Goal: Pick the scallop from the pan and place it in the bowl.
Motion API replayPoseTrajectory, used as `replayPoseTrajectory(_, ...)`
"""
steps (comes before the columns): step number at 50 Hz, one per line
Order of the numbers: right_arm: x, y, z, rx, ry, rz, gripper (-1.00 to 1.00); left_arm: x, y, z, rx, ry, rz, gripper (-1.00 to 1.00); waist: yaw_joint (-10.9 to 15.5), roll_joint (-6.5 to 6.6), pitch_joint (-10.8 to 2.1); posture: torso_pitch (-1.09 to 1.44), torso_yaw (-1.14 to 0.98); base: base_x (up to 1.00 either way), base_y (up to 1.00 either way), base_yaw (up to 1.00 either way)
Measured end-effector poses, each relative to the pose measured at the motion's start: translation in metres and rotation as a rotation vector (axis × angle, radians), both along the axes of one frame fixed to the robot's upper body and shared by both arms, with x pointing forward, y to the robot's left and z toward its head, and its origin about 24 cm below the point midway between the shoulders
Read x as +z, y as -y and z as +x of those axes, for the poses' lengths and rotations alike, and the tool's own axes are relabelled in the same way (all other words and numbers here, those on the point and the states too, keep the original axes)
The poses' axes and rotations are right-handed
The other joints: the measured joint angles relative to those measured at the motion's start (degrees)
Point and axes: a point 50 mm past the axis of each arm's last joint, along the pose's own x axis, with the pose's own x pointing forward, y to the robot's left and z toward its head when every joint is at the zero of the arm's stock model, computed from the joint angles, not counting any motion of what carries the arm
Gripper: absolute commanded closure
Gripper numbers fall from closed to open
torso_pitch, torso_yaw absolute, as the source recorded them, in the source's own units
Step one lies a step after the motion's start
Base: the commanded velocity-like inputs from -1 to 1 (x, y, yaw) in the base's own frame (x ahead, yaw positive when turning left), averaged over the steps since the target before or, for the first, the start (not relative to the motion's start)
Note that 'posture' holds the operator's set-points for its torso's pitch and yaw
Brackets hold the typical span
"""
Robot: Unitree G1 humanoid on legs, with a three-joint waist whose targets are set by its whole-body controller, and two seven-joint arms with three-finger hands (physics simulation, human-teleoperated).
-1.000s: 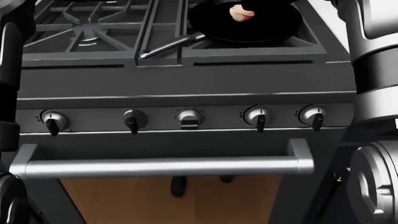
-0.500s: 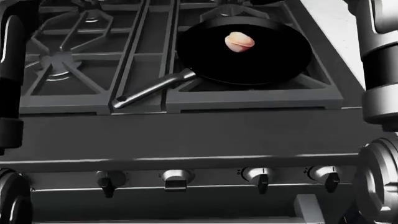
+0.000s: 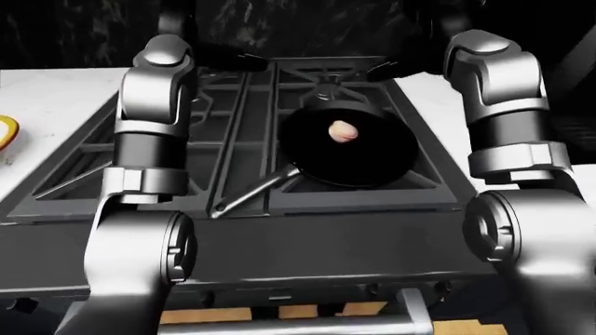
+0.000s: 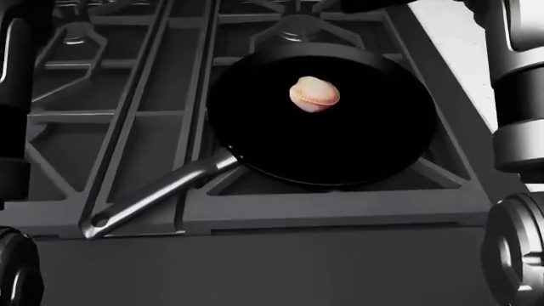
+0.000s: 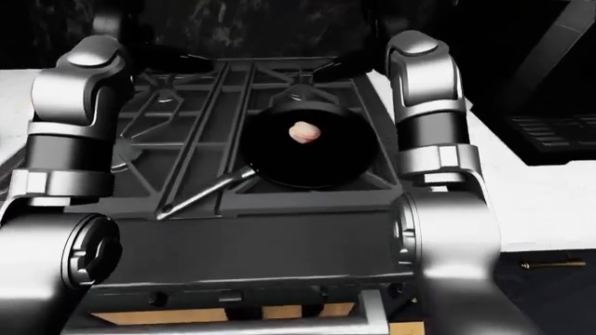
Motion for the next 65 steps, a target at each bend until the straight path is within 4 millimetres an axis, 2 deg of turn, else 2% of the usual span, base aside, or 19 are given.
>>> replayPoseTrajectory(2,0.001,0.000,0.000,0.006,0.001,0.013,-1.00,0.001,-0.003,-0.001,0.009,0.000,-0.003,-1.00,-0.39,1.36,-0.64,0.00,0.00,0.00,0.00,0.00)
replayPoseTrajectory(3,0.003,0.000,-0.001,0.010,0.009,0.019,-1.00,0.002,-0.003,-0.002,0.011,0.008,-0.003,-1.00,-0.54,2.45,-1.01,0.00,0.00,0.00,0.00,0.00)
replayPoseTrajectory(4,0.004,-0.001,-0.001,0.015,0.015,0.022,-1.00,0.004,-0.003,-0.003,0.011,0.018,-0.001,-1.00,-0.74,2.68,-1.21,0.00,0.00,0.00,0.00,0.00)
replayPoseTrajectory(9,0.005,-0.007,-0.001,0.060,0.006,0.068,-1.00,0.003,-0.007,-0.003,0.021,0.007,-0.003,-1.00,-0.39,1.33,-1.57,0.00,0.00,0.00,0.00,0.00)
replayPoseTrajectory(14,0.012,0.000,-0.002,0.058,0.035,0.094,-1.00,0.006,-0.012,-0.003,0.033,0.013,-0.001,-1.00,-0.22,0.53,-1.94,0.00,0.00,0.00,0.00,0.00)
replayPoseTrajectory(17,0.017,0.004,-0.004,0.066,0.052,0.020,-1.00,0.008,-0.015,-0.004,0.040,0.021,0.000,-1.00,-0.17,0.36,-1.90,0.00,0.00,0.00,0.00,0.00)
replayPoseTrajectory(20,0.023,0.007,-0.004,0.095,0.084,0.052,-1.00,0.008,-0.015,-0.003,0.040,0.022,0.003,-1.00,-0.10,0.67,-1.62,0.00,0.00,0.00,0.00,0.00)
replayPoseTrajectory(28,0.045,0.012,-0.007,0.170,0.110,-0.133,-1.00,0.009,-0.016,-0.003,0.038,0.021,0.014,-1.00,-0.72,1.55,-1.43,0.00,0.00,0.00,0.00,0.00)
replayPoseTrajectory(36,0.028,0.017,-0.001,0.214,0.004,-0.330,-1.00,0.018,-0.016,-0.005,0.038,0.044,0.020,-1.00,-1.08,1.93,-1.57,0.00,0.00,0.00,0.00,0.00)
replayPoseTrajectory(39,0.026,0.014,-0.001,0.261,-0.015,-0.378,-1.00,0.019,-0.014,-0.005,0.032,0.042,0.026,-1.00,-1.12,2.23,-1.46,0.00,0.00,0.00,0.00,0.00)
replayPoseTrajectory(45,0.014,0.004,0.003,0.320,-0.040,-0.640,-1.00,0.017,-0.018,-0.004,0.040,0.033,0.024,-1.00,-1.23,2.39,-1.64,0.00,0.00,0.00,0.00,0.00)
replayPoseTrajectory(48,0.009,0.001,0.004,0.335,-0.067,-0.707,-1.00,0.017,-0.019,-0.004,0.044,0.031,0.023,-1.00,-1.10,2.45,-1.53,0.00,0.00,0.00,0.00,0.00)
replayPoseTrajectory(58,0.036,-0.017,0.000,0.357,-0.034,-0.826,-1.00,0.013,-0.017,-0.004,0.039,0.023,0.021,-1.00,-0.97,2.25,-1.80,0.00,0.00,0.00,0.00,0.00)
replayPoseTrajectory(65,0.036,-0.027,0.001,0.383,-0.039,-0.878,-1.00,0.013,-0.017,-0.004,0.039,0.028,0.022,-1.00,-0.84,2.09,-2.04,0.00,0.00,0.00,0.00,0.00)
